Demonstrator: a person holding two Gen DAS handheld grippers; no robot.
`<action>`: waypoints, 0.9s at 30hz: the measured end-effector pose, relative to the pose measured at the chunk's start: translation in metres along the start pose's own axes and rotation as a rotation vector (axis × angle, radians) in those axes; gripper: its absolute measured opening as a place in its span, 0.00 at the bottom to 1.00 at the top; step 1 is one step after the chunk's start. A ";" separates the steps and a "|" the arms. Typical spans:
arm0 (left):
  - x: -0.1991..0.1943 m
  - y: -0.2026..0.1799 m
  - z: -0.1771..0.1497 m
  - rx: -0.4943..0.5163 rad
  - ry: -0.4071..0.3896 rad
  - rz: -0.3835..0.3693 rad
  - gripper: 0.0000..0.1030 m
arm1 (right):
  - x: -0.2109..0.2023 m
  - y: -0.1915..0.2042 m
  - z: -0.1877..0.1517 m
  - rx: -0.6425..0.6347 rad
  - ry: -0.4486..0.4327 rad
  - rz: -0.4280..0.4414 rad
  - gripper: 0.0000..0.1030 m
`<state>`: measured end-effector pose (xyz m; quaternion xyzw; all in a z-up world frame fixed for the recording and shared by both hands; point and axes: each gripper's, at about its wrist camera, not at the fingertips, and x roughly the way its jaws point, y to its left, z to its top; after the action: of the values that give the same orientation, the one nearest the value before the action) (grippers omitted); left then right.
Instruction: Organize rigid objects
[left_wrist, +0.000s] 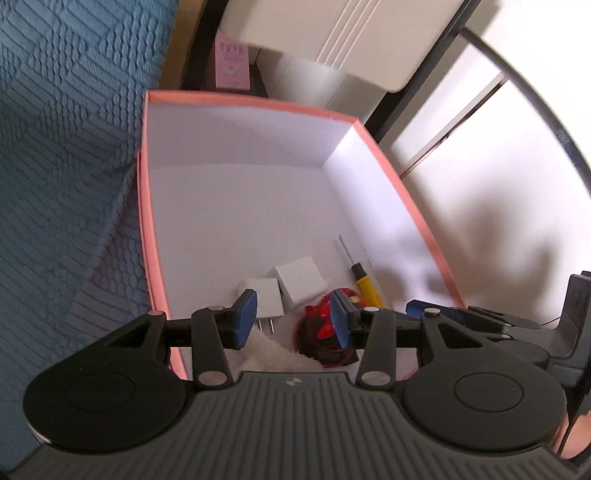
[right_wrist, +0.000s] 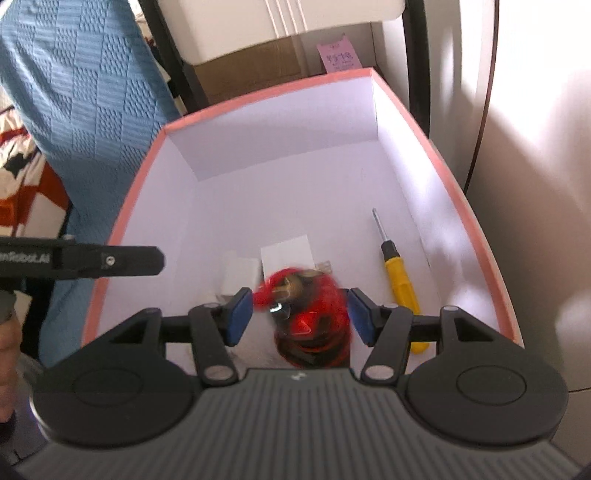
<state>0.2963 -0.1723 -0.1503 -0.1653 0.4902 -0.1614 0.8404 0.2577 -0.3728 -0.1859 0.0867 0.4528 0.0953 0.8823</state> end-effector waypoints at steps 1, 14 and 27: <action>-0.007 -0.001 0.001 0.002 -0.013 -0.003 0.48 | -0.004 0.001 0.002 0.005 -0.010 0.000 0.57; -0.121 -0.021 0.016 0.084 -0.218 -0.028 0.49 | -0.110 0.046 0.037 -0.027 -0.244 -0.007 0.58; -0.184 -0.031 -0.026 0.115 -0.312 -0.039 0.49 | -0.159 0.088 -0.002 -0.051 -0.338 0.008 0.58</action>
<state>0.1838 -0.1230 -0.0073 -0.1497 0.3403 -0.1778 0.9111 0.1574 -0.3263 -0.0417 0.0809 0.2949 0.0941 0.9474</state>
